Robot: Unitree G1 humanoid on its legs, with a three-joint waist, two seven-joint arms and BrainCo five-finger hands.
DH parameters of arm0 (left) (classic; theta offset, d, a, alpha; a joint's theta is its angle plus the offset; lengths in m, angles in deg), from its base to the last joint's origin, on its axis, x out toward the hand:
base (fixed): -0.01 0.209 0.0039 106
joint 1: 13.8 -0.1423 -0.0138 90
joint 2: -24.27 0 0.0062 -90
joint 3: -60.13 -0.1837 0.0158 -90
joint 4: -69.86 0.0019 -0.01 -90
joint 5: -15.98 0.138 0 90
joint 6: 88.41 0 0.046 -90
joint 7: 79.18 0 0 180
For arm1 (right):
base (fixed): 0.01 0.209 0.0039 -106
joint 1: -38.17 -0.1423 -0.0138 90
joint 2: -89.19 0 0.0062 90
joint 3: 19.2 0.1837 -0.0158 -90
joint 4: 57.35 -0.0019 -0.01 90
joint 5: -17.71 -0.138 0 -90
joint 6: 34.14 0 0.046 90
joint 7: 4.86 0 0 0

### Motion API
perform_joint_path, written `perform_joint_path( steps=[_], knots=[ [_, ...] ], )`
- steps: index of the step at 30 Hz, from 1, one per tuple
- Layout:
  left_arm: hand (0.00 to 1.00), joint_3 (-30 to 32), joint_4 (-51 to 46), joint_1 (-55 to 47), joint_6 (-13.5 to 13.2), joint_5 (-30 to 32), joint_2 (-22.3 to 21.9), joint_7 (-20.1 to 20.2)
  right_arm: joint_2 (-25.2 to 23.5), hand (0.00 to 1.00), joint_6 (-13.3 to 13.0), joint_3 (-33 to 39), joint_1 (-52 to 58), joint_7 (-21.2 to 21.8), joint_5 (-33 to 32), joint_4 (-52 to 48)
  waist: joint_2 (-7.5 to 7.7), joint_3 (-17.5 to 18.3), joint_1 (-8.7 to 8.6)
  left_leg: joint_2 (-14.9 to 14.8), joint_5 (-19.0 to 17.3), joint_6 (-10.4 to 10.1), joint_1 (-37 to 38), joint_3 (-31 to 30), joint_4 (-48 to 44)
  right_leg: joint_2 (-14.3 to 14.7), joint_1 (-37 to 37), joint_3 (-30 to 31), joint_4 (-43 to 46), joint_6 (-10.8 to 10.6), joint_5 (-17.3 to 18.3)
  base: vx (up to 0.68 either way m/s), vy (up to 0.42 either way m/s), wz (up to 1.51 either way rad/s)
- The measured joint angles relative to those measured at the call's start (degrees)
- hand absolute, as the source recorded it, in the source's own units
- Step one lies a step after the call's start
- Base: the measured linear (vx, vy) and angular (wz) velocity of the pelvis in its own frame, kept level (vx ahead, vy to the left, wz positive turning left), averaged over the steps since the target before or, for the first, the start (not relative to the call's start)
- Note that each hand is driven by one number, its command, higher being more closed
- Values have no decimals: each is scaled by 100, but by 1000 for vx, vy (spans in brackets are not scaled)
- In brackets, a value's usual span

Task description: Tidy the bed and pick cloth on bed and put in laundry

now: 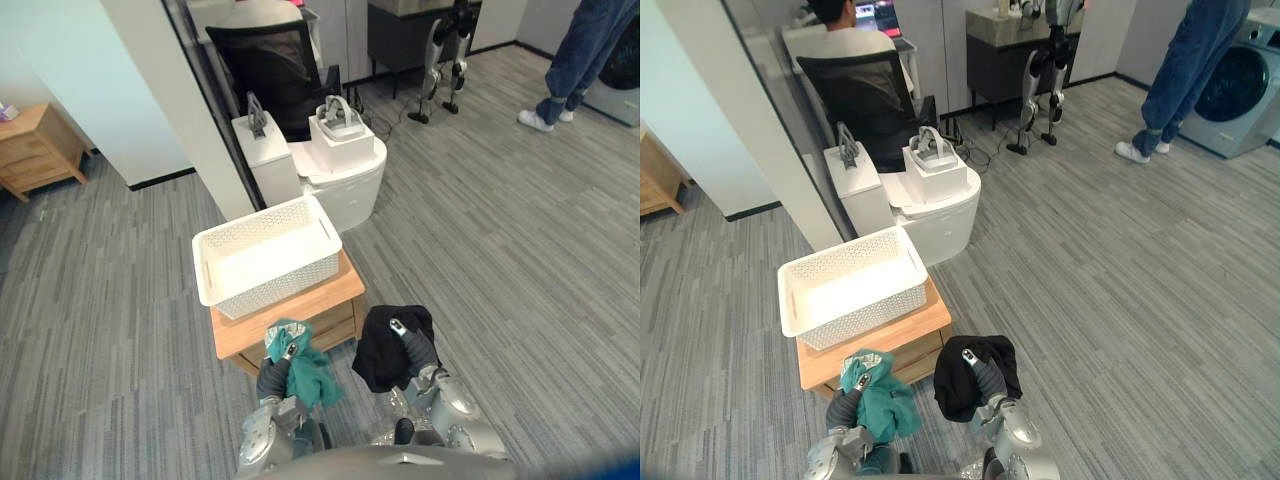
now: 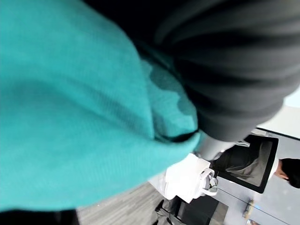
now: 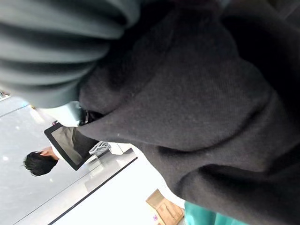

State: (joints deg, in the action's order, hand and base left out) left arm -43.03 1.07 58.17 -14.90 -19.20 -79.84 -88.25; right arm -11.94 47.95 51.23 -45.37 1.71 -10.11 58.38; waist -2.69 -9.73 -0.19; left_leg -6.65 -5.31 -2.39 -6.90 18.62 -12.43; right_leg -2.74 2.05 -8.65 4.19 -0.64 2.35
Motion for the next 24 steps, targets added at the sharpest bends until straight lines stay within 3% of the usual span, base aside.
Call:
perform_joint_path(
  steps=[2, 6, 8, 11, 12, 13, 14, 15, 17, 18, 20, 21, 24],
  knots=[
    [100, 6, 72, 16, 0, 3, -25, -12, 27, 100, 39, -51, 35, 0, 6, 176, -15, 10, 49, 24, 757, 159, 126, -3, 532, 23, 128, 66, 44, -57, 127, 248, 128, -8],
    [100, 10, 232, 193, -13, 112, 111, -11, -22, 100, 68, -256, -32, 12, 0, 239, 340, 88, 118, 313, 617, 302, 290, 49, 686, -200, 291, 67, -125, -185, 177, 267, 125, 9],
    [100, 14, 231, 270, -27, 145, 128, -2, -32, 100, 67, -294, -156, 66, 0, 281, 320, 80, 103, 406, 439, 366, 372, 84, 589, -320, 381, 67, -58, -279, 276, 204, 95, 2],
    [100, -54, 221, 348, 62, 263, 186, 9, -11, 100, 58, -258, -172, 76, -7, 310, 391, 77, 72, 781, 83, 424, 721, 91, 709, -791, 321, -82, 949, -430, 996, 128, 85, 23],
    [100, -140, 262, 410, 115, 263, 179, 24, 8, 100, 5, -187, -182, 51, -8, 320, 451, 68, -38, 959, 10, 510, 866, -51, 778, -996, -24, -43, 2049, -439, 1181, 168, 81, 70],
    [100, -254, 250, 471, 157, 276, 213, 29, 30, 100, -78, -125, -151, 33, -4, 320, 401, 69, -132, 977, -29, 605, 985, -252, 750, -1071, -577, 78, 3342, -360, 918, 233, 96, 78],
    [100, -274, 251, 488, 193, 289, 248, 34, 21, 100, -113, -90, -141, 2, -3, 325, 330, 48, -192, 961, -63, 662, 1038, -404, 705, -1029, -765, 169, 3740, -324, 920, 253, 88, 92],
    [100, -312, 250, 504, 263, 283, 302, 26, 6, 100, -135, -101, -83, -18, 3, 267, 378, 52, -311, 910, -161, 695, 1113, -631, 642, -799, -889, 360, 3673, -341, 1155, 284, 39, 91],
    [100, -331, 252, 555, 308, 265, 492, 23, -106, 100, -208, -111, 32, -91, 36, 29, 425, 47, -362, 831, -225, 696, 1164, -931, 627, -453, -1081, 579, 3032, -314, 1250, 244, -31, 88],
    [100, -345, 252, 602, 351, 264, 563, 25, -161, 100, -269, -88, 36, -141, 120, -43, 468, 52, -425, 760, -253, 662, 1194, -1109, 623, -225, -1166, 671, 2436, -303, 1179, 248, -75, 85],
    [100, -418, 252, 617, 359, 266, 575, 33, -180, 100, -304, -22, 37, -238, 188, -245, 543, 97, -430, 806, -291, 494, 1191, -1283, 578, -54, -1154, 960, 1391, -310, 645, 262, -85, 75],
    [100, -478, 252, 580, 359, 269, 601, 34, -204, 100, -360, 20, 34, -273, 220, -363, 681, 174, -417, 978, -364, 420, 1199, -1366, 520, -120, -1143, 1155, 958, -295, -45, 340, -123, 58],
    [100, -509, 259, 555, 372, 265, 415, 32, -136, 100, -444, 178, -119, -361, 223, -673, 307, 92, -394, 761, -449, 246, 1291, -1422, 560, 19, -916, 1068, 620, -141, -208, 317, -70, 24]
  ],
)
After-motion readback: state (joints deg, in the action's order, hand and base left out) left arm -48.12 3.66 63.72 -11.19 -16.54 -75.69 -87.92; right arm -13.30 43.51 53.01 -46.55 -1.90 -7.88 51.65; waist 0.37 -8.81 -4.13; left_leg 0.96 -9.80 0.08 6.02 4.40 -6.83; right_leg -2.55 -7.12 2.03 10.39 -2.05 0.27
